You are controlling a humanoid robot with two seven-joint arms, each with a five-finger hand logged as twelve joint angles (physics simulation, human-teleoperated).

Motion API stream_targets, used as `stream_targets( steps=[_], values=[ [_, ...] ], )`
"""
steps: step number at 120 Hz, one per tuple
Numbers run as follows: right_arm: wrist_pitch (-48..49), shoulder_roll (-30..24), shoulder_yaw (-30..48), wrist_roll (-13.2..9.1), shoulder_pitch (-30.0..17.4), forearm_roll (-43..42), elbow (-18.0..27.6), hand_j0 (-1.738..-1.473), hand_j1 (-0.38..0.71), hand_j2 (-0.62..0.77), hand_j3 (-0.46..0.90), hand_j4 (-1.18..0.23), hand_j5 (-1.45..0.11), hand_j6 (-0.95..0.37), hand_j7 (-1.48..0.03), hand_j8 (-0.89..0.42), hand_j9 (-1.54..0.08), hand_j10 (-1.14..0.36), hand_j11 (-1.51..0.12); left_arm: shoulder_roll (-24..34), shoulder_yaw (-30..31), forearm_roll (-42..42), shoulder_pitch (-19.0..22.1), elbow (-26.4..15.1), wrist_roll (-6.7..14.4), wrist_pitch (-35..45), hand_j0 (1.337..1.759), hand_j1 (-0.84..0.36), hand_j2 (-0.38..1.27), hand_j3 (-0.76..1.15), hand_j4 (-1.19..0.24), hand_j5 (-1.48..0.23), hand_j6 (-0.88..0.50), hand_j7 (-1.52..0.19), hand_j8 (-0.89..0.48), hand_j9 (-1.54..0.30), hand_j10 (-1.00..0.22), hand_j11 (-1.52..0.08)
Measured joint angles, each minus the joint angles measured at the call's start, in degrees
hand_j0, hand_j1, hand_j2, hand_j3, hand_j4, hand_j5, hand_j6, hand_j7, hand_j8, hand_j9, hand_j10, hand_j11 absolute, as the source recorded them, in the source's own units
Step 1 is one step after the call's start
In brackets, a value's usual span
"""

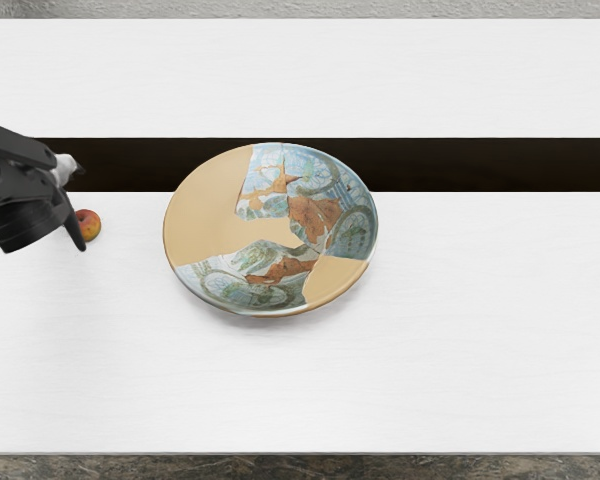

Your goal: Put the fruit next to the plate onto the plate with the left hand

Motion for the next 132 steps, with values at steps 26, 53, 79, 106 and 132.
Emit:
stream_targets(
  steps=[26,53,79,106,132],
  values=[
    [0.0,0.0,0.0,0.0,0.02,0.0,0.0,-1.658,-0.33,0.0,0.0,-0.02,-0.02,-0.02,-0.02,-0.02,-0.02,-0.02,-0.02,-0.21,-1.47,0.04,3.35,1.69,-0.11,-0.21,1.658,0.13,0.04,0.0,-0.18,-0.23,-0.18,-0.23,-0.18,-0.23,-0.18,-0.23],
    [0.0,0.0,0.0,0.0,-0.01,0.0,0.0,-1.658,-0.33,0.0,0.0,-0.02,-0.02,-0.02,-0.02,-0.02,-0.02,-0.02,-0.02,-0.22,-1.8,0.12,4.04,3.49,-0.09,-0.07,1.658,0.04,0.05,0.0,-0.25,-0.33,-0.25,-0.33,-0.25,-0.33,-0.25,-0.33],
    [0.0,0.0,0.0,0.0,0.0,0.0,0.0,-1.658,-0.33,0.0,0.0,-0.02,-0.02,-0.02,-0.02,-0.02,-0.02,-0.02,-0.02,-0.21,-1.83,0.27,5.14,3.86,-0.05,-0.06,1.658,-0.02,0.06,0.0,-0.31,-0.4,-0.31,-0.4,-0.31,-0.4,-0.31,-0.4],
    [0.0,0.0,0.0,0.0,0.01,0.0,0.0,-1.658,-0.33,0.0,0.0,-0.02,-0.02,-0.02,-0.02,-0.02,-0.02,-0.02,-0.02,-0.21,-1.81,0.3,5.28,4.07,-0.05,0.08,1.658,-0.05,0.07,0.0,-0.33,-0.43,-0.33,-0.43,-0.33,-0.43,-0.33,-0.43],
    [0.0,0.0,0.0,0.0,0.0,0.0,0.0,-1.658,-0.33,0.0,0.0,-0.02,-0.02,-0.02,-0.02,-0.02,-0.02,-0.02,-0.02,-0.3,-1.78,0.26,5.27,4.09,-0.04,0.17,1.658,-0.06,0.07,0.0,-0.34,-0.44,-0.34,-0.44,-0.34,-0.44,-0.34,-0.44]
  ],
)
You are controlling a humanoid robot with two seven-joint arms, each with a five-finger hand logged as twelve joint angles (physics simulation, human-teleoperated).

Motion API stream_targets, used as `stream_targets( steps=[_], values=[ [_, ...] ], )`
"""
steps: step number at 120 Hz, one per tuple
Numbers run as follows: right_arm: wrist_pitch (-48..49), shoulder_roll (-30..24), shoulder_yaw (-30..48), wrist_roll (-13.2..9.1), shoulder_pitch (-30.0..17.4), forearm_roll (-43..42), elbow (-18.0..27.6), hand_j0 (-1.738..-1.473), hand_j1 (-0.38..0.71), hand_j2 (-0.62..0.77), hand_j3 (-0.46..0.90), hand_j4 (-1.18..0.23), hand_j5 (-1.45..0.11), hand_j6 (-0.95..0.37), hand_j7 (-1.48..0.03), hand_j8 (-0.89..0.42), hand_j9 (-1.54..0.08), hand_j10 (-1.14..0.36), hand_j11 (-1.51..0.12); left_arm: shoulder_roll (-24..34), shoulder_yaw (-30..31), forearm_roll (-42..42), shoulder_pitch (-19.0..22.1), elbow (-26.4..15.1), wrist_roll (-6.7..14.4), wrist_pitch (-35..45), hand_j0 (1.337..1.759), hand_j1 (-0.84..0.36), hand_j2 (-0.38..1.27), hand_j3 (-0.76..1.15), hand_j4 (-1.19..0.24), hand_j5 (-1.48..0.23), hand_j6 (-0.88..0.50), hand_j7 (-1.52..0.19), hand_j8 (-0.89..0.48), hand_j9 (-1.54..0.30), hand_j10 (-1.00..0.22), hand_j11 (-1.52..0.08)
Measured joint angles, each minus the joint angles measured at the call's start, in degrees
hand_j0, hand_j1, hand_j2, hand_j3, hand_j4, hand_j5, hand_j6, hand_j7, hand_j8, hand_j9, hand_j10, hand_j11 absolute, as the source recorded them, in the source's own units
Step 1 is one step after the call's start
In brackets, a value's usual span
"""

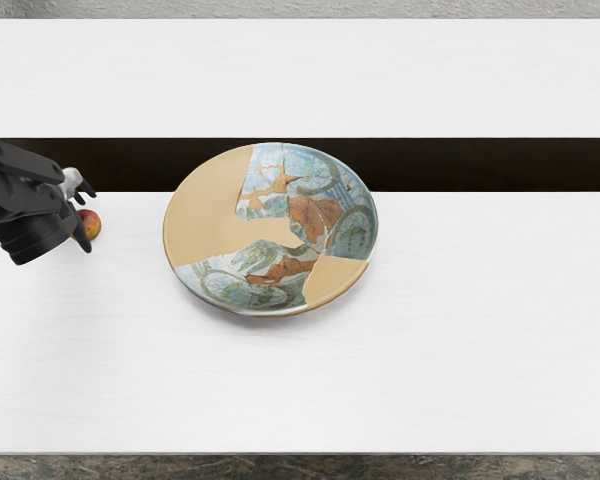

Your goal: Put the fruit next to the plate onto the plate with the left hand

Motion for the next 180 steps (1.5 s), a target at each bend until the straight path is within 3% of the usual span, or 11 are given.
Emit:
stream_targets(
  steps=[48,61,68,77,87,108,117,136,153,180],
  values=[
    [0.0,0.0,0.0,0.0,0.0,0.0,0.0,-1.658,-0.33,0.0,0.0,-0.02,-0.02,-0.02,-0.02,-0.02,-0.02,-0.02,-0.02,-0.62,-0.18,0.07,0.88,0.04,0.0,0.01,1.658,-0.07,0.07,0.0,-0.35,-0.46,-0.35,-0.46,-0.35,-0.46,-0.35,-0.46],
    [-0.01,0.0,0.0,0.0,0.0,0.0,0.0,-1.658,-0.33,0.0,0.0,-0.02,-0.02,-0.02,-0.02,-0.02,-0.02,-0.02,-0.02,-0.62,-0.28,-0.4,0.79,0.03,0.03,-0.73,1.658,-0.26,0.1,0.0,-0.51,-0.66,-0.48,-0.66,-0.47,-0.66,-0.51,-0.66],
    [0.0,0.0,0.0,0.0,0.01,0.0,0.0,-1.658,-0.33,0.0,0.0,-0.02,-0.02,-0.02,-0.02,-0.02,-0.02,-0.02,-0.02,-0.61,-0.34,-0.7,0.53,0.04,0.17,-2.35,1.657,-0.32,0.17,0.0,-0.61,-0.76,-0.34,-0.81,-0.47,-0.77,-0.6,-0.78],
    [0.0,0.0,0.0,0.0,0.0,0.01,0.0,-1.658,-0.33,0.0,0.0,-0.02,-0.02,-0.02,-0.02,-0.02,-0.02,-0.02,-0.02,-0.61,-0.33,-1.27,0.31,0.04,0.31,-3.42,1.655,-0.39,0.24,0.0,-0.71,-0.85,-0.21,-0.98,-0.35,-0.9,-0.68,-0.9],
    [0.0,0.0,0.0,0.0,0.01,0.0,0.0,-1.658,-0.33,0.0,0.0,-0.02,-0.02,-0.02,-0.02,-0.02,-0.02,-0.02,-0.02,-0.46,-0.45,-1.84,-0.23,-0.03,0.23,-4.3,1.653,-0.41,0.28,0.0,-0.7,-0.94,-0.33,-1.0,-0.35,-0.98,-0.66,-0.99],
    [0.0,0.0,0.0,0.0,-0.01,0.0,0.0,-1.658,-0.33,0.0,0.0,-0.02,-0.02,-0.02,-0.02,-0.02,-0.02,-0.02,-0.02,2.94,-1.25,-2.91,-4.68,-0.3,0.18,-10.15,1.65,-0.43,0.4,0.0,-0.64,-1.08,-0.28,-1.1,-0.32,-1.11,-0.64,-1.1],
    [0.0,0.0,0.0,0.0,-0.01,0.0,0.0,-1.658,-0.33,0.0,0.0,-0.02,-0.02,-0.02,-0.02,-0.02,-0.02,-0.02,-0.02,7.28,-2.75,-3.34,-8.65,-0.34,0.33,-15.6,1.648,-0.45,0.45,0.0,-0.63,-1.1,-0.26,-1.11,-0.31,-1.13,-0.65,-1.13],
    [0.0,0.0,0.0,0.0,-0.01,0.0,0.0,-1.658,-0.33,0.0,0.0,-0.02,-0.02,-0.02,-0.02,-0.02,-0.02,-0.02,-0.02,10.58,-9.73,-6.17,-9.8,-0.31,0.51,-21.22,1.649,-0.44,0.46,0.0,-0.63,-1.12,-0.27,-1.14,-0.3,-1.16,-0.66,-1.16],
    [0.0,0.0,0.0,0.0,0.0,0.0,0.0,-1.658,-0.33,0.0,0.0,-0.02,-0.02,-0.02,-0.02,-0.02,-0.02,-0.02,-0.02,10.39,-19.73,-7.49,-9.5,-0.23,0.55,-24.47,1.649,-0.43,0.46,0.0,-0.63,-1.13,-0.26,-1.16,-0.29,-1.19,-0.65,-1.17],
    [0.0,0.0,0.0,0.0,-0.01,0.0,0.0,-1.658,-0.33,0.0,0.0,-0.02,-0.02,-0.02,-0.02,-0.02,-0.02,-0.02,-0.02,6.28,-28.13,-7.3,-7.48,-0.18,0.56,-26.04,1.649,-0.44,0.49,0.0,-0.63,-1.14,-0.25,-1.17,-0.28,-1.21,-0.65,-1.18]
  ],
)
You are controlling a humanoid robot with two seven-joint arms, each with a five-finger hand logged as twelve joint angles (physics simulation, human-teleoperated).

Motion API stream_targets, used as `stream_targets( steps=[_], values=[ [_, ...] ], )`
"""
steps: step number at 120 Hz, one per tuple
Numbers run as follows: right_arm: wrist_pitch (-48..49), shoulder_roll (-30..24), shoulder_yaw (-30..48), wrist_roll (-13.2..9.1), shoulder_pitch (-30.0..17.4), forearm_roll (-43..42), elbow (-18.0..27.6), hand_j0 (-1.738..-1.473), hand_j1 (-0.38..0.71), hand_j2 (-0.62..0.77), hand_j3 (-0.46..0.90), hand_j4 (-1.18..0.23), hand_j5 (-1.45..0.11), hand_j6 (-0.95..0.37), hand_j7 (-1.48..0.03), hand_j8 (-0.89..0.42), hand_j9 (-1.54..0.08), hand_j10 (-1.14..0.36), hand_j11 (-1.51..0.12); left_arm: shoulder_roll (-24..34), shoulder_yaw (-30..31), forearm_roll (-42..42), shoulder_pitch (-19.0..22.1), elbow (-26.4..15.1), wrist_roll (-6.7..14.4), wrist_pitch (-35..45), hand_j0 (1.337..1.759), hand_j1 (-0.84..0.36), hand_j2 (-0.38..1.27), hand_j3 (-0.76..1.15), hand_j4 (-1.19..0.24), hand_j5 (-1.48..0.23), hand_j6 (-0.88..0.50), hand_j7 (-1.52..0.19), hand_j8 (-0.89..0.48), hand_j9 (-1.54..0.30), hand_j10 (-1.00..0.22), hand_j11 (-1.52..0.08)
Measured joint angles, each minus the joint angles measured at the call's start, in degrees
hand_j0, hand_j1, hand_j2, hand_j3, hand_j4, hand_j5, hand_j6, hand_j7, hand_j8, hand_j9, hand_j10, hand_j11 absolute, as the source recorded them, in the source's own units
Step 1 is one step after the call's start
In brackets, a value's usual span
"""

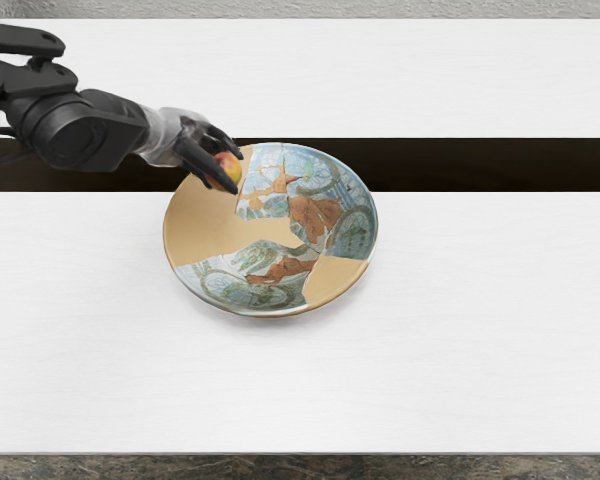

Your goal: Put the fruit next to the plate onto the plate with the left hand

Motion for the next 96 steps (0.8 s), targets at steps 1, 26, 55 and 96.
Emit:
stream_targets(
  steps=[1,26,55,96],
  values=[
    [0.0,0.0,0.0,0.0,0.01,0.0,0.0,-1.658,-0.33,0.0,0.0,-0.02,-0.02,-0.02,-0.02,-0.02,-0.02,-0.02,-0.02,-0.14,-0.21,0.0,0.24,0.0,0.0,-0.02,1.65,-0.44,0.48,0.0,-0.63,-1.14,-0.25,-1.17,-0.28,-1.21,-0.65,-1.18],
    [0.0,0.0,0.0,0.0,0.0,0.0,0.0,-1.658,-0.33,0.0,0.0,-0.02,-0.02,-0.02,-0.02,-0.02,-0.02,-0.02,-0.02,-2.24,-2.19,0.25,2.85,0.1,-0.19,0.16,1.648,-0.39,0.34,0.0,-0.62,-1.16,-0.26,-1.18,-0.3,-1.2,-0.67,-1.18],
    [0.0,0.0,0.0,0.0,0.01,0.0,0.0,-1.658,-0.33,0.0,0.0,-0.02,-0.02,-0.02,-0.02,-0.02,-0.02,-0.02,-0.02,-2.67,-1.92,0.38,3.74,0.08,-0.25,0.08,1.653,-0.06,0.18,0.0,-0.4,-0.6,-0.19,-0.6,-0.2,-0.61,-0.37,-0.61],
    [0.0,0.0,0.0,0.0,0.01,0.0,0.0,-1.658,-0.33,0.0,0.0,-0.02,-0.02,-0.02,-0.02,-0.02,-0.02,-0.02,-0.02,18.92,2.5,0.38,-1.71,-0.59,-0.17,-13.49,1.657,0.27,0.03,0.0,-0.08,-0.12,-0.04,-0.12,-0.04,-0.12,-0.07,-0.12]
  ],
)
